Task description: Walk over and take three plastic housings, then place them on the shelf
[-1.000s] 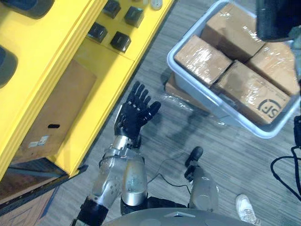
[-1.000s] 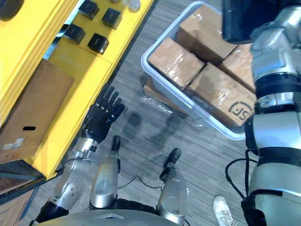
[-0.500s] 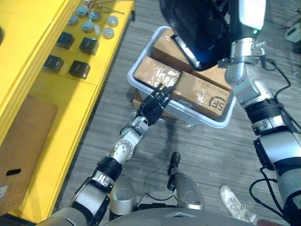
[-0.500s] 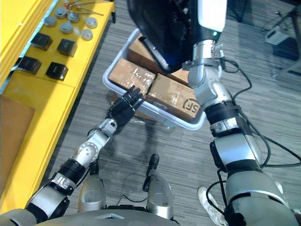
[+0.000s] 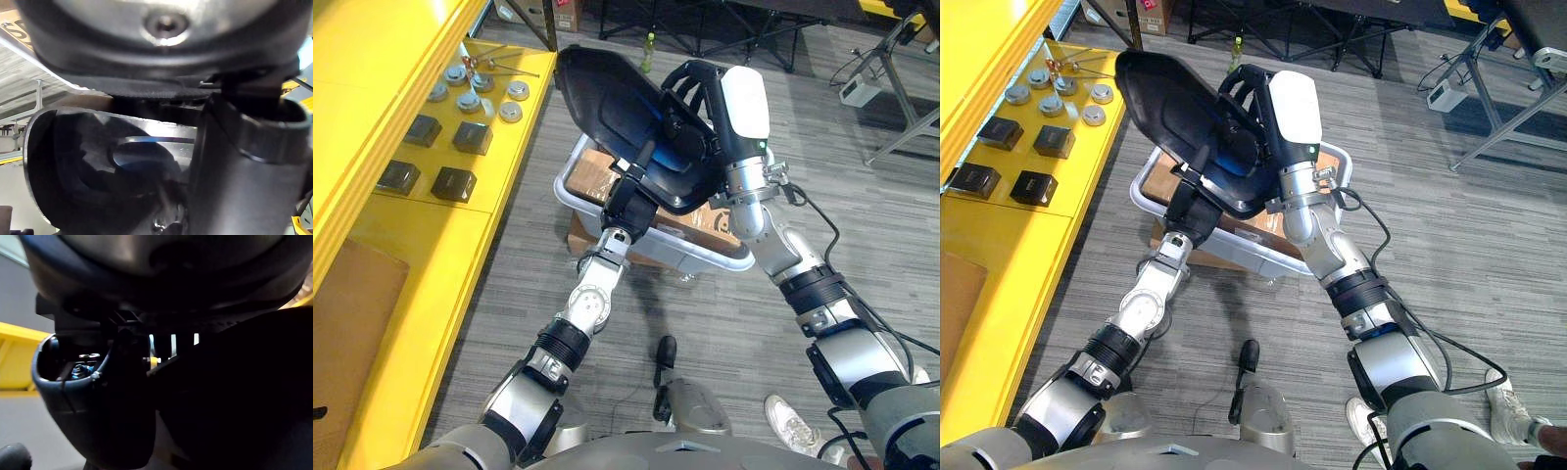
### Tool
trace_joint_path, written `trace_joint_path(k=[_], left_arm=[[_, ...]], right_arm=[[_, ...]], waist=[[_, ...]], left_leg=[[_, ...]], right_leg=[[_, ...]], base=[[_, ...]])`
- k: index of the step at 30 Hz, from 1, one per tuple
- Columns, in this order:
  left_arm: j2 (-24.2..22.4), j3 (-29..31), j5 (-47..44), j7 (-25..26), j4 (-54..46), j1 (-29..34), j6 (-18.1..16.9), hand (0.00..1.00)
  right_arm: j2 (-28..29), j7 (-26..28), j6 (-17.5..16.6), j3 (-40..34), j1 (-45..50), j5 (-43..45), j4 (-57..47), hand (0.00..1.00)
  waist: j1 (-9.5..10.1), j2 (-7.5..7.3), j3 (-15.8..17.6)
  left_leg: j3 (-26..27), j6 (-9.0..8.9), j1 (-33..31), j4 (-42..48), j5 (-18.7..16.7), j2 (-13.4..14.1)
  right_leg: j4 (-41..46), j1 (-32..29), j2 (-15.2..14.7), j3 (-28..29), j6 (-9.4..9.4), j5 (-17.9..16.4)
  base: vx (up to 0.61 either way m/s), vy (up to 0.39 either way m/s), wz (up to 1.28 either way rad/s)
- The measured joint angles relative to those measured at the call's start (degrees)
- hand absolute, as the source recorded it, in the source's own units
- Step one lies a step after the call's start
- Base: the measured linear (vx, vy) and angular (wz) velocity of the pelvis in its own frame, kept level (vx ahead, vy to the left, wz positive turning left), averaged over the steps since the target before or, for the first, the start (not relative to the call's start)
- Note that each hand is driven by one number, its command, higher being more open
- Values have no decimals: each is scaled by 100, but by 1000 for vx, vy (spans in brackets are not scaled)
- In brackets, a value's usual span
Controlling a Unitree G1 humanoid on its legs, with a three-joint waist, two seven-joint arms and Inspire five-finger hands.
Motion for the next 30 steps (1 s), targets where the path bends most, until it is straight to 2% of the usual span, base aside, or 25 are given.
trace_joint_path(k=[1, 2, 5, 9, 13, 20, 25, 26, 30], left_arm=[[-1, -43, 0, 61, 74, 0, -13, 100], [-1, -71, -1, 154, 151, 1, -33, 0], [-1, -120, -40, 246, 204, 4, -128, 0], [5, -191, -69, 116, 199, 24, -236, 0], [4, -253, -163, 100, 375, 44, -294, 0], [13, -484, -252, 198, 433, 183, -856, 0], [16, -521, -220, 199, 433, 340, -905, 0], [15, -522, -178, 205, 433, 363, -906, 0], [-2, -491, 132, 257, 400, 472, -1056, 0]], right_arm=[[5, 22, -6, 59, 45, 1, -3, 0], [23, 37, -6, 100, 179, 5, -110, 0], [105, 86, -23, 167, 374, 14, -376, 0], [170, 136, 57, 146, 411, 50, -380, 0], [243, 133, 103, 196, 561, 57, -451, 0], [484, 101, 98, 217, 898, 103, -653, 0], [623, 123, 95, 174, 1114, 121, -672, 0], [630, 122, 89, 151, 1157, 139, -686, 100], [760, 15, -108, 77, 1606, 316, -881, 100]], waist=[[6, -4, -81], [28, -3, -170], [24, -7, -212], [35, -12, -258], [9, -29, -445], [8, -73, -551], [13, -139, -599], [7, -141, -600], [-7, -141, -602]], left_leg=[[-1, 0, 3, -18, 0, -2], [-1, 0, 19, -49, 1, -8], [0, 1, 76, -62, 1, -17], [-18, 1, 84, -64, 1, -21], [-17, 1, 97, -79, 1, -22], [-18, 3, 200, -92, 0, -29], [-11, 20, 263, -204, 13, -55], [-10, 19, 277, -247, 14, -72], [-10, 30, 282, -266, 31, -94]], right_leg=[[-4, -3, 0, -1, 0, 0], [-5, -2, -2, 0, 0, 0], [-5, 44, -10, 1, 0, 0], [-8, 65, -14, -15, 1, 0], [-10, 74, -14, -16, 1, 0], [-15, 174, -26, -19, 8, -11], [-44, 180, -43, -34, 12, -51], [-44, 178, -54, -35, 13, -53], [-31, 178, -78, -49, 23, -59]], base=[[0, 0, 0], [0, 0, 0], [0, 0, 0], [-3, 1, 1], [0, 0, 0], [0, 0, 0], [0, 0, 0], [0, 0, 0], [8, 4, 0]])
